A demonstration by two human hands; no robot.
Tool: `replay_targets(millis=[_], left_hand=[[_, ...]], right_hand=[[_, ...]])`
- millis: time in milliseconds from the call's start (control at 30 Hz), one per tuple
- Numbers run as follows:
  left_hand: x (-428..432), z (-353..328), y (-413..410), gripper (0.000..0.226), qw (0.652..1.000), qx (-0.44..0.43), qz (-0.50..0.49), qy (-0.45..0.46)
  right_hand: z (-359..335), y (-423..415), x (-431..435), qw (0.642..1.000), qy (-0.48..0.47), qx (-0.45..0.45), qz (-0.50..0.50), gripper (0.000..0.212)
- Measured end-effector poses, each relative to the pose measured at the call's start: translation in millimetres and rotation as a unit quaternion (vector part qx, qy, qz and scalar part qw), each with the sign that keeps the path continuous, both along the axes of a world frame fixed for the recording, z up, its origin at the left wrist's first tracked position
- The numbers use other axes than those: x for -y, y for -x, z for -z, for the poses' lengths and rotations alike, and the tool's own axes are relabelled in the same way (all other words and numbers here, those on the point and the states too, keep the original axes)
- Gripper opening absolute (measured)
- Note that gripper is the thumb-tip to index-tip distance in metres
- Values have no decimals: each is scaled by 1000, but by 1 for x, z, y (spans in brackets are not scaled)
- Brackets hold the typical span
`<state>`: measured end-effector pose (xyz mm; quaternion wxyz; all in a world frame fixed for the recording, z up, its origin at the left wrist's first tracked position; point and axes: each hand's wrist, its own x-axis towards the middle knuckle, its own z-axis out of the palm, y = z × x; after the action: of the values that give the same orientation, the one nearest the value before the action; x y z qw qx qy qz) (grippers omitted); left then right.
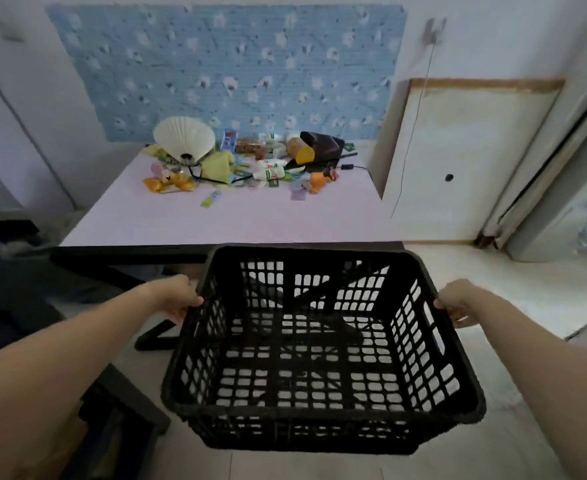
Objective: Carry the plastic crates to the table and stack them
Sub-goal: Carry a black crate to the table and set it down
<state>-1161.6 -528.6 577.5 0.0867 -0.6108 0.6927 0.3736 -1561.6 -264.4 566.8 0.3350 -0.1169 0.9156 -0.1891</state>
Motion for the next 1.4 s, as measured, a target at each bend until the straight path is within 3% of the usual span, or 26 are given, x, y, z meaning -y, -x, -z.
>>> replay_targets(millis=[233,367,467,667,733,900,1000,1167,1400], left_hand=[[78,207,45,23,997,46,-4,-66],[109,318,67,11,996,36,-15,-86],[131,400,76,17,994,58,-12,-94],[165,548,94,26,988,132,21,-77],[170,586,101,26,990,117,-8,-75],[186,653,106,26,990,92,-74,-79],[181,674,112,26,986,92,-63,-122],[174,714,109,4,982,37,-121,-138],[173,718,125,11,982,19,-141,-125]], right_hand=[[206,55,77,997,-58,54,11,31],[330,75,112,995,-86,40,11,27],[427,85,131,995,-96,14,12,21],[543,66,172,996,-61,-24,57,3],[588,74,177,995,-64,-29,73,9],[652,88,195,994,-68,8,82,16],[671,94,203,993,-75,9,85,21],[689,105,209,995,-55,-16,76,16],[693,105,204,993,-102,-29,48,36]])
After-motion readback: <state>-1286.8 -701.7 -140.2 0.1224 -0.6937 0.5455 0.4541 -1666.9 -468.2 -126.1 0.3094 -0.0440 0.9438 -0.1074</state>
